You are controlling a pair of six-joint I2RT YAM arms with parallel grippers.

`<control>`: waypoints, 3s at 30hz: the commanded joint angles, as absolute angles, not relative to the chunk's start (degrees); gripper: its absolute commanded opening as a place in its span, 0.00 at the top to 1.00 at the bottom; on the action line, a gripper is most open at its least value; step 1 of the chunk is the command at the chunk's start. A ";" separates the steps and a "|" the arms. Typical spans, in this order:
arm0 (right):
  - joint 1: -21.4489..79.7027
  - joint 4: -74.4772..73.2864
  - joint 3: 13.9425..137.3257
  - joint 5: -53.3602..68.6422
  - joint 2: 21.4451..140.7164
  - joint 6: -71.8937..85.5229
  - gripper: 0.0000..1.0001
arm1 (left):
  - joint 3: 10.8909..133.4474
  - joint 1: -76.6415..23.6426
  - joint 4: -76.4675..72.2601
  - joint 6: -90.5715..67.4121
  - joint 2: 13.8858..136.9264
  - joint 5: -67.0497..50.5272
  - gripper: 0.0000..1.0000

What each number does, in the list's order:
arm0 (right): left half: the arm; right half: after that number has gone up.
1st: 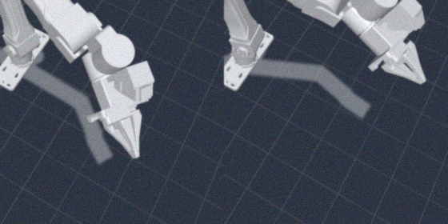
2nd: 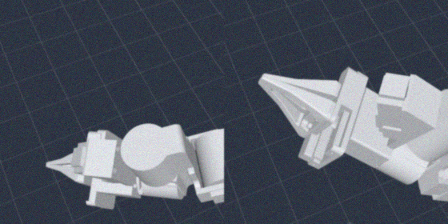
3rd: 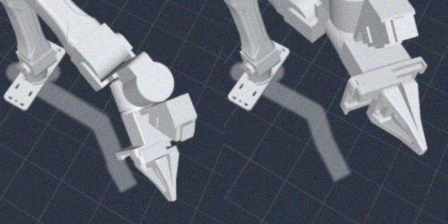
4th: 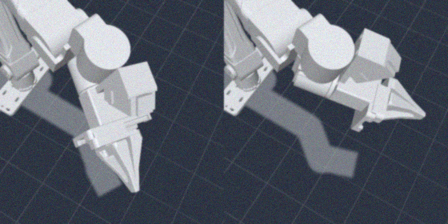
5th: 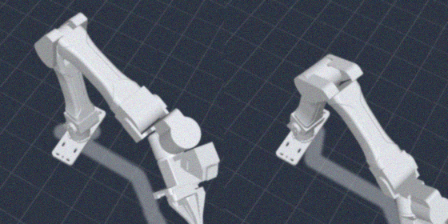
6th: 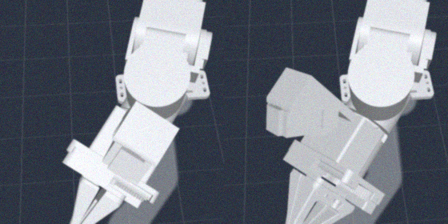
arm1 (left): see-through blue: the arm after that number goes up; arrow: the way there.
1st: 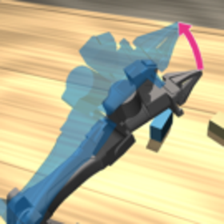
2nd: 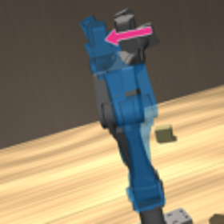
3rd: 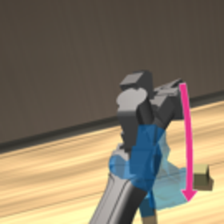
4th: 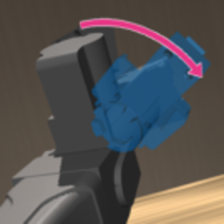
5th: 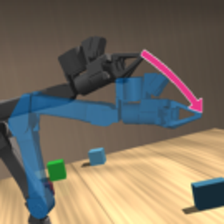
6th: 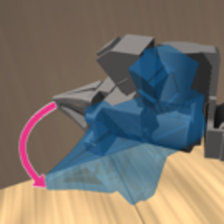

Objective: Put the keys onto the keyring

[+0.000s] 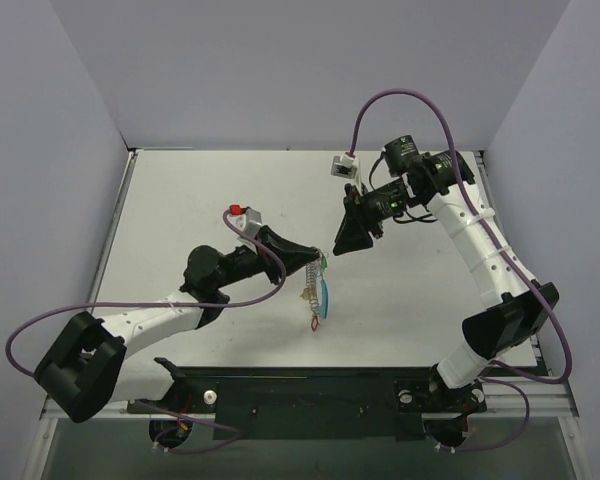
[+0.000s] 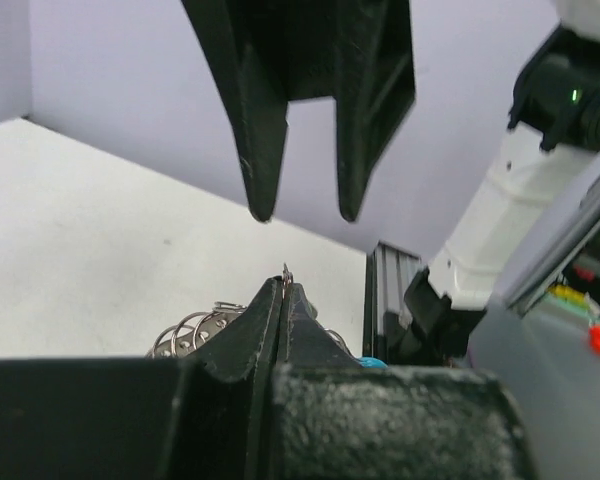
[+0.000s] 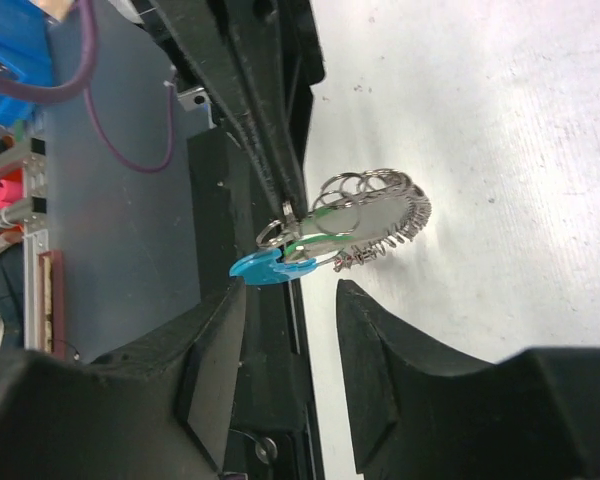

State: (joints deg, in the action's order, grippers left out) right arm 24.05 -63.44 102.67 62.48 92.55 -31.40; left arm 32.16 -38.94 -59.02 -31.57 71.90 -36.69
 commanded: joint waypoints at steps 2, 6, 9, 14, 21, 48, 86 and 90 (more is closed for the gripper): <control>24.52 -61.79 102.48 68.03 90.17 -27.95 0.62 | 31.29 -39.20 -86.73 -45.25 74.87 -23.48 1.00; 24.35 -61.09 103.71 68.20 90.70 -26.98 0.61 | 32.25 -39.29 -90.00 -47.72 76.90 -23.20 1.00; 24.35 -60.65 105.02 67.33 90.88 -26.37 0.60 | 32.52 -39.20 -89.39 -47.72 77.17 -23.82 1.00; 23.91 -58.89 104.42 64.69 91.84 -25.14 0.59 | 32.87 -39.29 -89.91 -48.16 77.43 -25.22 1.00; 23.55 -57.40 104.06 65.65 93.51 -23.73 0.58 | 33.13 -39.29 -90.61 -48.51 77.52 -27.33 1.00; 24.52 -54.40 98.00 67.41 93.87 -19.86 0.90 | 33.49 -39.20 -93.25 -49.75 78.22 -27.69 1.00; 24.43 -47.20 92.29 66.79 95.80 -9.14 1.00 | 34.80 -37.44 -93.96 -48.69 74.71 -28.30 1.00; 24.78 -46.85 92.46 67.76 96.33 -7.91 1.00 | 36.38 -37.35 -94.04 -48.16 74.97 -29.53 1.00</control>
State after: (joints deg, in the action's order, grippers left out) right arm 24.14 -48.14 92.97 66.35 94.96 -10.22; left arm 31.33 -37.39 -70.87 -48.62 77.76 -27.75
